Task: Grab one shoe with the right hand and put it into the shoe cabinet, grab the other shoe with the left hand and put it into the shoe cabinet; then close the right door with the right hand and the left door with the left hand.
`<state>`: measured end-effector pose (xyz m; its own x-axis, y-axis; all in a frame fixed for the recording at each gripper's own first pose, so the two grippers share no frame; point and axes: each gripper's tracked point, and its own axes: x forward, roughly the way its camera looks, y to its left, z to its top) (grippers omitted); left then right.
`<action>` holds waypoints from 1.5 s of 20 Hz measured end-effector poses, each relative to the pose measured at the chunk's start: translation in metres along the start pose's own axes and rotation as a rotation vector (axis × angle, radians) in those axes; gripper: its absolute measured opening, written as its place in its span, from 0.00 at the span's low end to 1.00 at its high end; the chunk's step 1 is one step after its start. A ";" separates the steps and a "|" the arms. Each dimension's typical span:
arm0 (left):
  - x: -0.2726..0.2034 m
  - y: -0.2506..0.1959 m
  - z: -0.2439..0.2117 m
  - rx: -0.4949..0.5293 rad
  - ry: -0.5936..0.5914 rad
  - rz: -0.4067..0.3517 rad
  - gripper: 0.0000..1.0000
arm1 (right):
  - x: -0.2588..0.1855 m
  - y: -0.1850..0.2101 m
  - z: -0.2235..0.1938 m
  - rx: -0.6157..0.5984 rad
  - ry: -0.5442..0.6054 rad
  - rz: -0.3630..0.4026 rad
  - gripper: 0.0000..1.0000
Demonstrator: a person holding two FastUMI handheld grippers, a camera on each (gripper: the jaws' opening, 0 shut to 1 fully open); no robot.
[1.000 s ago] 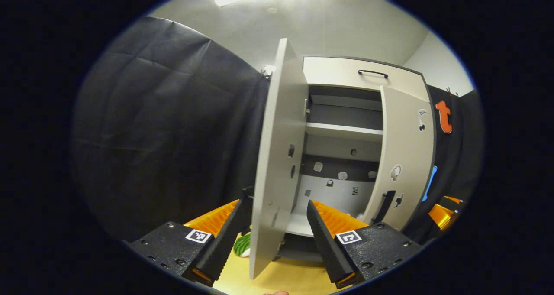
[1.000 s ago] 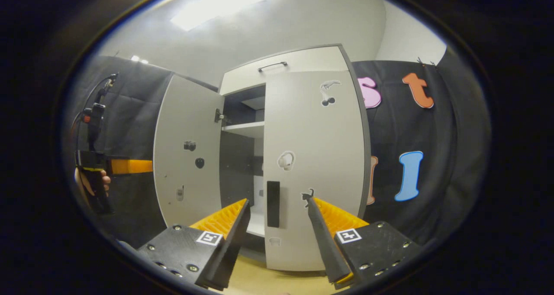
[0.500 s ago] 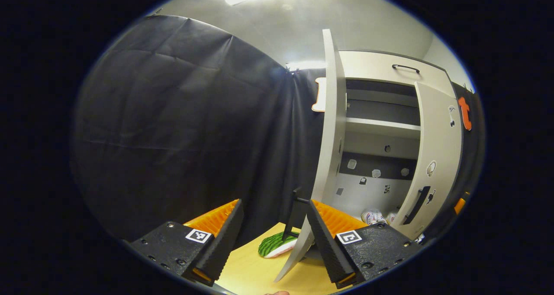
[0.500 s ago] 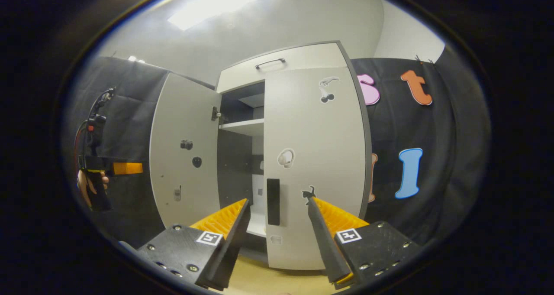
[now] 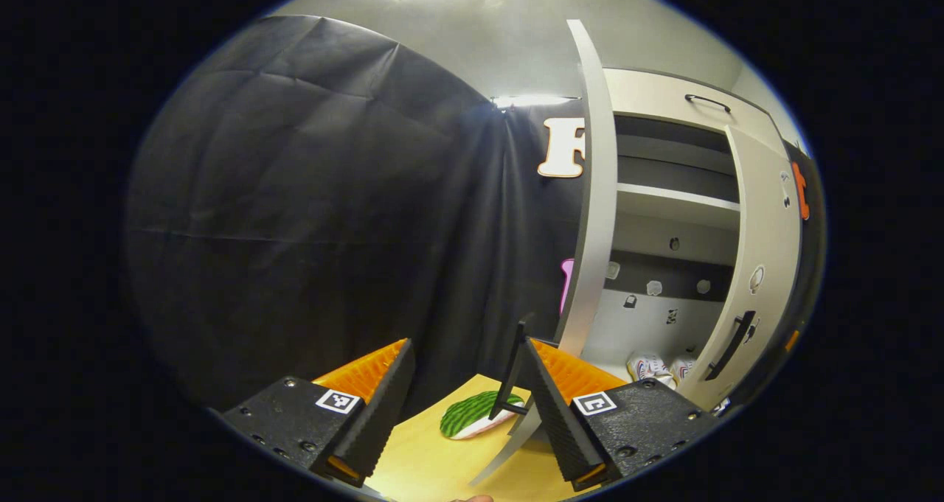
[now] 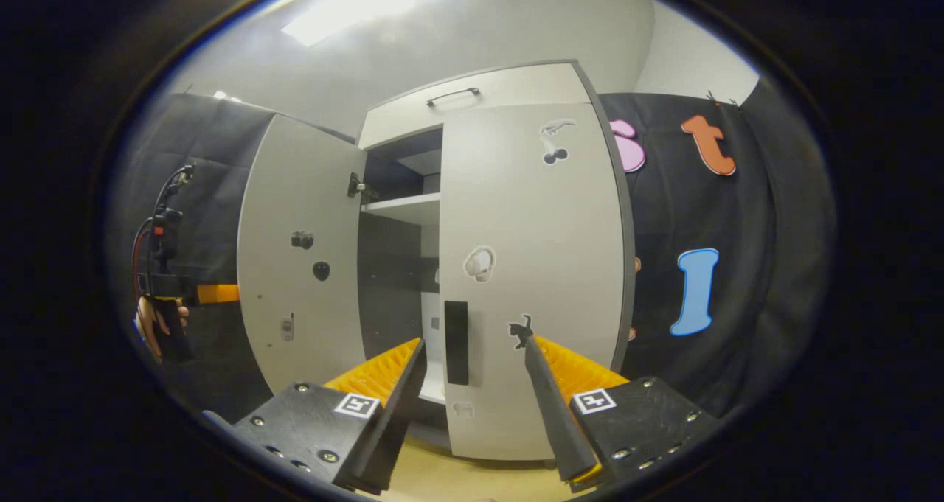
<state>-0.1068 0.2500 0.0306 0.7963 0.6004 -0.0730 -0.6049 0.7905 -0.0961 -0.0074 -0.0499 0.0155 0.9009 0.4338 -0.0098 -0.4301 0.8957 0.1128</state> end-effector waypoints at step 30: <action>-0.018 -0.046 -0.004 -0.072 0.077 -0.462 0.87 | -0.021 -0.008 0.000 -0.003 -0.004 -0.059 0.80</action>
<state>-0.0933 0.2021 0.0325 0.9813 0.1753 -0.0798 -0.1883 0.9606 -0.2046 -0.0229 -0.0666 0.0146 0.9248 0.3802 -0.0126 -0.3767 0.9199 0.1091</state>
